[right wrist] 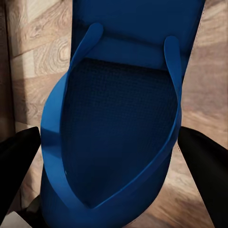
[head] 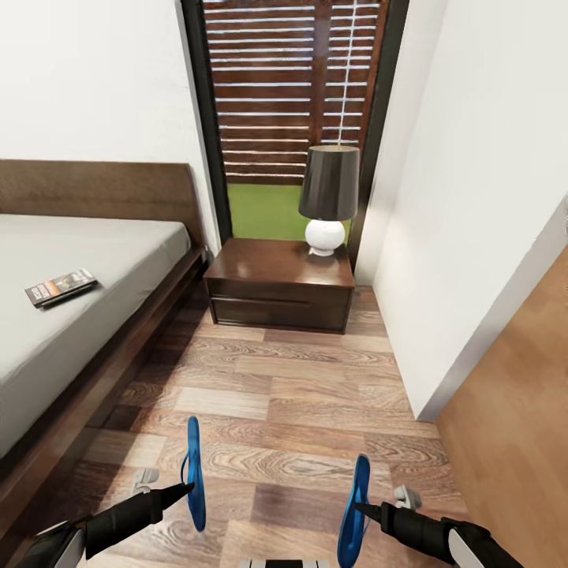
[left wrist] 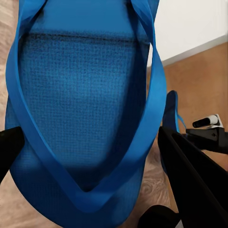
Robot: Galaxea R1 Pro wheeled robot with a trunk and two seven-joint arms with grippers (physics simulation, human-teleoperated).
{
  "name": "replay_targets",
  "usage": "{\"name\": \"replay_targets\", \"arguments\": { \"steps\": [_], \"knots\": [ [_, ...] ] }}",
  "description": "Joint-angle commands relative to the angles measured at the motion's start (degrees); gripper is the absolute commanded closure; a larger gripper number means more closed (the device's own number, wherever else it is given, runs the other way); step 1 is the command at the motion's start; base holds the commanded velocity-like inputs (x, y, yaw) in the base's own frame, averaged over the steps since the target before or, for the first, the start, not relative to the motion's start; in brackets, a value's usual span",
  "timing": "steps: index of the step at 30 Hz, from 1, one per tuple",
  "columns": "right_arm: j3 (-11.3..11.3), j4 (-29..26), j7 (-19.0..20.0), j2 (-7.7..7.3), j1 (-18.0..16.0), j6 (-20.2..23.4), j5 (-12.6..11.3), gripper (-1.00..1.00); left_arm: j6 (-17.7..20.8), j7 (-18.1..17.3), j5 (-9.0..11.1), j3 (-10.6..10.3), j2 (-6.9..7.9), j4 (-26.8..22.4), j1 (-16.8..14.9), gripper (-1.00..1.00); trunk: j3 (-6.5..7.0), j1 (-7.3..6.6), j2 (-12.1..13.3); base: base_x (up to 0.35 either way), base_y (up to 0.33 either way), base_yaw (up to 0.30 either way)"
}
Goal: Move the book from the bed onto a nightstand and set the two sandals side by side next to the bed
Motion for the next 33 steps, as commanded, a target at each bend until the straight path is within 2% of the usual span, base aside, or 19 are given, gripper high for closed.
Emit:
{"name": "replay_targets", "arguments": {
  "steps": [1,8,11,16,18,23,26,27,29,33],
  "knots": [
    [0.30,-0.03,-0.06,-0.07,0.00,0.01,-0.56,1.00,0.55,-0.13,0.25,0.02,0.00,0.04,-0.01,1.00,0.18,-0.03,0.00,0.000,0.000,0.000],
    [0.30,0.29,-0.09,-0.08,0.10,-5.49,-0.63,1.00,0.47,2.03,0.23,-0.17,-0.03,1.08,-0.01,1.00,1.73,-0.21,0.09,0.000,0.000,0.000],
    [0.30,3.16,-0.09,-0.08,0.12,-6.38,-0.64,1.00,-1.32,4.37,0.17,-0.27,-0.37,2.41,-0.01,1.00,2.40,-0.29,0.13,0.000,0.000,0.000],
    [0.30,7.18,-0.14,-0.06,0.12,-7.08,-0.65,1.00,-5.30,5.85,-0.03,-0.32,-1.40,6.19,-0.01,1.00,3.50,-0.42,0.20,0.000,0.000,0.000],
    [0.30,8.32,-0.16,-0.08,0.12,-9.15,-0.65,1.00,-7.22,6.00,-0.54,-0.33,-1.63,8.00,-0.01,1.00,3.95,-0.47,0.23,0.000,0.000,0.000],
    [0.34,12.63,-0.10,-0.04,0.12,-15.44,-0.65,1.00,-9.15,6.12,-1.97,-0.46,-2.28,9.26,-0.01,1.00,5.06,-0.60,0.29,0.000,0.000,0.000],
    [0.33,13.31,-0.09,-0.02,0.12,-16.41,-0.65,1.00,-9.34,6.15,-2.96,-0.49,-2.92,9.38,-0.01,1.00,5.72,-0.68,0.33,0.000,0.000,0.000],
    [0.33,13.57,-0.09,-0.01,0.12,-16.74,-0.65,1.00,-9.41,6.30,-4.01,-0.50,-3.66,9.42,-0.01,1.00,5.94,-0.70,0.35,0.000,0.000,0.000],
    [0.31,13.71,-0.12,-0.01,0.12,-16.92,-0.65,1.00,-9.44,7.11,-5.22,-0.51,-4.15,9.48,-0.01,1.00,6.38,-0.76,0.37,0.000,0.000,0.000],
    [0.37,13.83,-0.23,0.03,0.12,-17.06,-0.65,1.00,-9.47,10.46,-6.67,-0.57,-4.86,9.58,-0.01,1.00,7.27,-0.86,0.43,0.000,0.000,0.000]
  ]
}}
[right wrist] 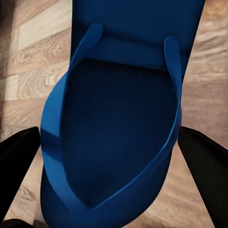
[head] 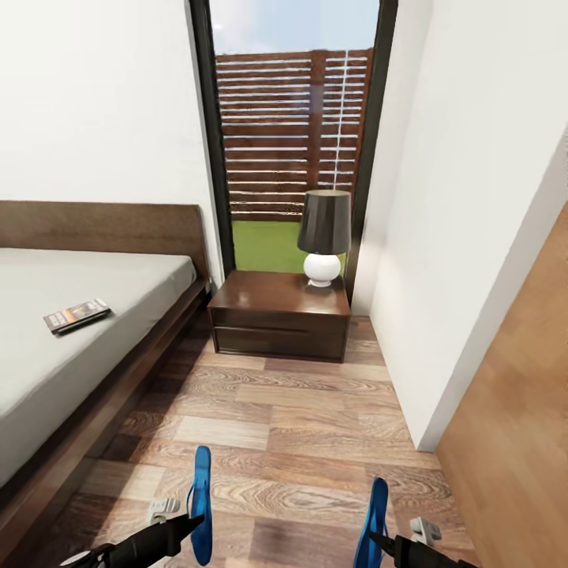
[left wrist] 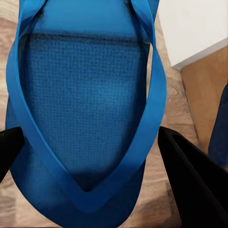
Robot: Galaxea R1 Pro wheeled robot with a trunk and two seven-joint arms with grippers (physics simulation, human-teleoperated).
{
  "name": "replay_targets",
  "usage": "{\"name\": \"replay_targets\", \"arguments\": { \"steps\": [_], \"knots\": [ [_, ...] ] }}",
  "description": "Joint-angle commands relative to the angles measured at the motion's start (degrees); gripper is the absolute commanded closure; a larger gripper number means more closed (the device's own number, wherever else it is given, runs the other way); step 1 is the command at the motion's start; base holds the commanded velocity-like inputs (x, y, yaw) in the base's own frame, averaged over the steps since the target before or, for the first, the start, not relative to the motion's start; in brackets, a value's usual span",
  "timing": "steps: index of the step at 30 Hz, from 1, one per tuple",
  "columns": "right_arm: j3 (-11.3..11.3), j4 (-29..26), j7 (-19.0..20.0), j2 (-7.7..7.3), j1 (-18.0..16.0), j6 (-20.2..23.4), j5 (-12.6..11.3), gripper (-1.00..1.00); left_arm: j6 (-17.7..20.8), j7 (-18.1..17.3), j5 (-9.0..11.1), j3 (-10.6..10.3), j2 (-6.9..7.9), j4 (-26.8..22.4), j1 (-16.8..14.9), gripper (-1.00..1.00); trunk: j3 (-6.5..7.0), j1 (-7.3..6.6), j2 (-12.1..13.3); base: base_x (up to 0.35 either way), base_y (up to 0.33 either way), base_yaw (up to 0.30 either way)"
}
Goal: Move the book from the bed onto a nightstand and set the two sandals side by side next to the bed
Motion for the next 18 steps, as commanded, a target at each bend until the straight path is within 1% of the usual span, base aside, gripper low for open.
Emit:
{"name": "replay_targets", "arguments": {
  "steps": [1,2,5,9,18],
  "knots": [
    [0.43,-0.03,0.09,-0.01,-0.01,0.41,-0.58,1.00,0.58,1.29,0.08,0.04,-0.38,0.27,-0.02,1.00,0.18,-0.04,0.00,0.000,0.000,0.000],
    [0.43,-0.02,0.09,0.00,-0.01,0.38,-0.58,1.00,0.55,1.91,-0.07,0.04,-0.66,0.67,-0.02,1.00,0.40,-0.06,0.01,0.000,0.000,0.000],
    [0.44,-0.01,0.12,0.01,-0.01,0.38,-0.58,1.00,-0.02,2.69,-0.30,0.03,-1.14,1.89,-0.02,1.00,0.94,-0.72,1.21,0.000,0.000,0.000],
    [0.44,-0.01,0.18,0.00,-0.01,0.41,-0.58,1.00,-2.14,2.98,-0.34,0.03,-1.37,2.59,-0.02,1.00,1.66,-1.60,2.82,0.000,0.000,0.000],
    [0.42,-0.01,0.25,-0.01,-0.01,0.42,-0.50,1.00,-3.01,2.98,-0.43,0.11,-1.38,2.79,-0.02,1.00,3.27,-3.58,6.43,0.000,0.000,0.000]
  ]
}}
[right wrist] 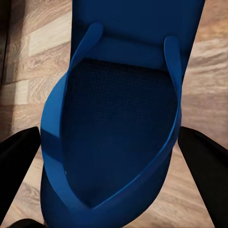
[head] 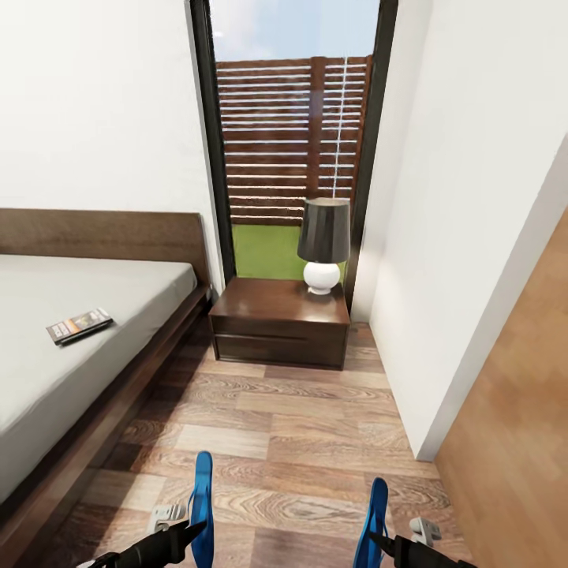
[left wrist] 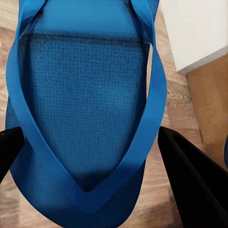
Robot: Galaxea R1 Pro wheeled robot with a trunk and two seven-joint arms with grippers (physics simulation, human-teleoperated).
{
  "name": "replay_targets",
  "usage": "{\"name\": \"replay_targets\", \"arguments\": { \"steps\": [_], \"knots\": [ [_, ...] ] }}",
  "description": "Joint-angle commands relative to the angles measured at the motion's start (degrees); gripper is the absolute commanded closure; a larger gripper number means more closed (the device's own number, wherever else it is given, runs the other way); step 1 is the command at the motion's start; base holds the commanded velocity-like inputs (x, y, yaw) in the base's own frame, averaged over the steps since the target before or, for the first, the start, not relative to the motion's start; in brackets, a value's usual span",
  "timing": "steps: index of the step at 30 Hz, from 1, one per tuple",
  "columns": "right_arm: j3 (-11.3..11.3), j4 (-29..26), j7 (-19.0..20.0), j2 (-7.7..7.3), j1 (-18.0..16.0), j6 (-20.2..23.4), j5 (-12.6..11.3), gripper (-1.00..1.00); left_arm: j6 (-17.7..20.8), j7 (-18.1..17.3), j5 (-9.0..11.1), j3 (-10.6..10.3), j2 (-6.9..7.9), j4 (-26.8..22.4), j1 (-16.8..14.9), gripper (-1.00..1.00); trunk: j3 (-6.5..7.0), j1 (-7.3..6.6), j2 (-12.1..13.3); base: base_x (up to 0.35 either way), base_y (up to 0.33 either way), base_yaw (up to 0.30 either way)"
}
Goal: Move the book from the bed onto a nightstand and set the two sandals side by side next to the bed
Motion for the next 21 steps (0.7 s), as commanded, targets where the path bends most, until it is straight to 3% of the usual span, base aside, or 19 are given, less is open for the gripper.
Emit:
{"name": "replay_targets", "arguments": {
  "steps": [1,5,21],
  "knots": [
    [0.42,-0.05,0.12,-0.03,-0.01,0.44,-0.57,1.00,0.58,-0.26,0.41,0.07,0.00,0.01,-0.02,1.00,0.13,-0.24,0.39,0.000,0.000,0.000],
    [0.43,-0.05,0.09,-0.02,-0.01,0.41,-0.61,1.00,0.58,-0.26,0.45,0.07,0.00,0.01,-0.02,1.00,0.85,-1.12,2.00,0.000,0.000,0.000],
    [0.37,0.08,-0.09,0.00,-0.01,0.32,-0.65,1.00,0.56,-0.26,0.51,0.20,0.00,0.08,-0.02,1.00,0.85,-1.12,2.00,0.000,0.000,0.000]
  ]
}}
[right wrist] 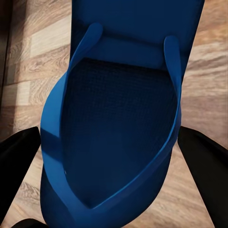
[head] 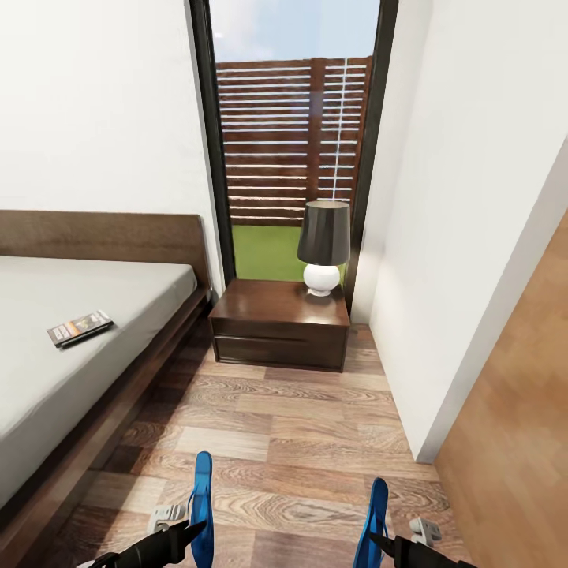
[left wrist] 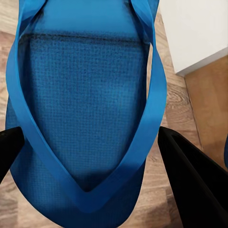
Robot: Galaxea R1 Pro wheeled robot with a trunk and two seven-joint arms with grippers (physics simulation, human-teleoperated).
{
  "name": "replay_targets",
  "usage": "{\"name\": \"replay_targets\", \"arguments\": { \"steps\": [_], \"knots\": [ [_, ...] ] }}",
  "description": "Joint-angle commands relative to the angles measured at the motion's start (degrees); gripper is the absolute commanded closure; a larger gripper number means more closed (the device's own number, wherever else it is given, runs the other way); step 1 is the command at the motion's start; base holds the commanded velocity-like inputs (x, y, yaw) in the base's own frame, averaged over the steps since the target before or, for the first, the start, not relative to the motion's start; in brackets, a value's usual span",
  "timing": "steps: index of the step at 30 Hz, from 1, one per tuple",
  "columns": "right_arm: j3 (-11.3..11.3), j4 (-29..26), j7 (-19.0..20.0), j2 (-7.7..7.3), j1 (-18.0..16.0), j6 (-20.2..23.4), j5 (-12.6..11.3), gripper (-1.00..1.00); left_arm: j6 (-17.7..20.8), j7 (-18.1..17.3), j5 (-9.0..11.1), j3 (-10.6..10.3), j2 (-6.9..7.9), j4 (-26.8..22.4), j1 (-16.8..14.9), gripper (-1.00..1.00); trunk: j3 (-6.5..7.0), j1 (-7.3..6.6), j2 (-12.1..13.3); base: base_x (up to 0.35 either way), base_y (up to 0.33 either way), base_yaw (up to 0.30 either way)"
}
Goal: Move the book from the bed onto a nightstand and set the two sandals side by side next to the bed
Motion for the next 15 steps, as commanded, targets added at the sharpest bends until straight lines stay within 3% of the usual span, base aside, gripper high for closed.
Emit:
{"name": "replay_targets", "arguments": {
  "steps": [1,15],
  "knots": [
    [0.39,-0.04,0.11,-0.05,-0.02,0.41,-0.62,1.00,0.60,-0.26,0.49,0.10,0.00,0.01,-0.02,1.00,-0.05,-0.01,-0.02,0.000,0.000,0.000],
    [0.41,0.08,-0.02,0.03,-0.02,0.38,-0.62,1.00,0.55,-0.26,0.53,0.22,0.00,0.00,-0.02,1.00,-0.05,-0.01,-0.02,0.030,0.000,0.000]
  ]
}}
